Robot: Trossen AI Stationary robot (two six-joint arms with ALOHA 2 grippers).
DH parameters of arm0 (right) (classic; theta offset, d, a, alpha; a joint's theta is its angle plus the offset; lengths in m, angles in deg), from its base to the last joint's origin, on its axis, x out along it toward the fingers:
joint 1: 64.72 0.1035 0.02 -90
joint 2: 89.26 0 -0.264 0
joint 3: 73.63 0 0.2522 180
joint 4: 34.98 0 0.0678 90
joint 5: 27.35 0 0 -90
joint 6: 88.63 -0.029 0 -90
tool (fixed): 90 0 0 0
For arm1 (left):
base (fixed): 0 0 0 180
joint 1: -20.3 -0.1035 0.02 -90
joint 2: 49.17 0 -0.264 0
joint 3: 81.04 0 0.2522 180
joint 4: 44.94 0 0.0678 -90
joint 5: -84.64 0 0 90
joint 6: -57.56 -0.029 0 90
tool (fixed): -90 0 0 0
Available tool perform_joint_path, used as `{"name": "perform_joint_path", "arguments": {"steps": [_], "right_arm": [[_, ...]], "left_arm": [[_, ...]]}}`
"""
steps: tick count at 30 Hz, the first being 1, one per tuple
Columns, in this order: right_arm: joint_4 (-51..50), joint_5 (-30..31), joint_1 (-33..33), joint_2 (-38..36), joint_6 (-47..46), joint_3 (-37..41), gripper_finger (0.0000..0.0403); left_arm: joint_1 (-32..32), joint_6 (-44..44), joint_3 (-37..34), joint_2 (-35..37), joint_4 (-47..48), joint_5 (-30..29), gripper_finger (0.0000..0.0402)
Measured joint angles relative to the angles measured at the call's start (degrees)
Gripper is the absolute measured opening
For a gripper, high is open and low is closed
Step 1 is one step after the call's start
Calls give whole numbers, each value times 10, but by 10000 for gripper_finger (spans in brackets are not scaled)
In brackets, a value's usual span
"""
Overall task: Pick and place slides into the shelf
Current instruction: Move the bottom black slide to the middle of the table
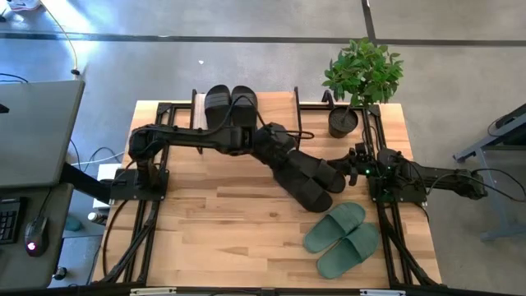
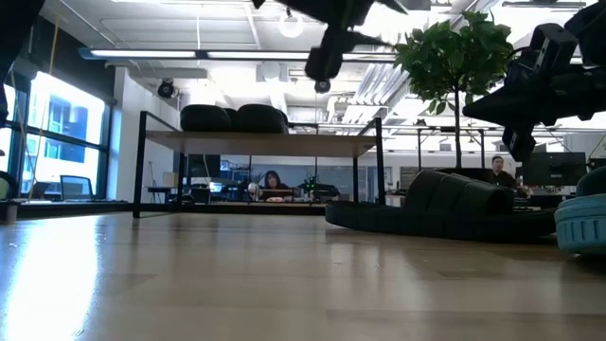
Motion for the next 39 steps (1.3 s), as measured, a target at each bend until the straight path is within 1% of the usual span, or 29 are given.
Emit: {"name": "perform_joint_path", "arguments": {"steps": [2, 4, 6, 9, 11, 15, 18, 22, 24, 28, 30, 33, 34, 37, 39], "right_arm": [[0, -1, 0, 0, 0, 0, 0], [0, -1, 0, 0, 3, 0, 0], [-1, -1, 0, 0, 3, 0, 0], [-1, -1, 0, 0, 4, 0, 0], [-1, -1, 0, -1, 4, 0, 0], [-1, -1, 0, 0, 4, 0, 0], [-1, -1, 0, 0, 4, 0, 0], [-1, -1, 0, 0, 4, 0, 0], [-1, -1, 0, 0, 5, 0, 0], [-1, -1, 0, 0, 5, 0, 0], [-1, -1, 0, 0, 5, 0, 0], [-1, -1, 0, 0, 5, 0, 0], [-1, -1, 0, 2, 5, 0, 0], [-2, -1, 0, 5, 7, 0, 0], [-1, 0, 0, 7, 15, 0, 0]], "left_arm": [[0, -7, -3, -7, 7, -25, 143], [1, -15, -4, -10, 23, -28, 143], [9, -18, -2, -21, 11, -33, 143], [20, -18, -4, -29, 22, -39, 143], [30, -19, -1, -38, 0, -51, 143], [43, -19, -4, -43, 1, -64, 143], [53, -19, -2, -48, 2, -106, 143], [63, -30, -3, -52, 3, -189, 143], [63, -41, -2, -55, 12, -211, 143], [61, -44, -1, -68, 29, -219, 143], [61, -44, -4, -75, 52, -217, 143], [61, -45, -2, -92, 26, -212, 143], [61, -45, -3, -92, 34, -207, 143], [61, -45, -1, -102, 15, -209, 143], [61, -47, -4, -107, 25, -209, 143]]}}
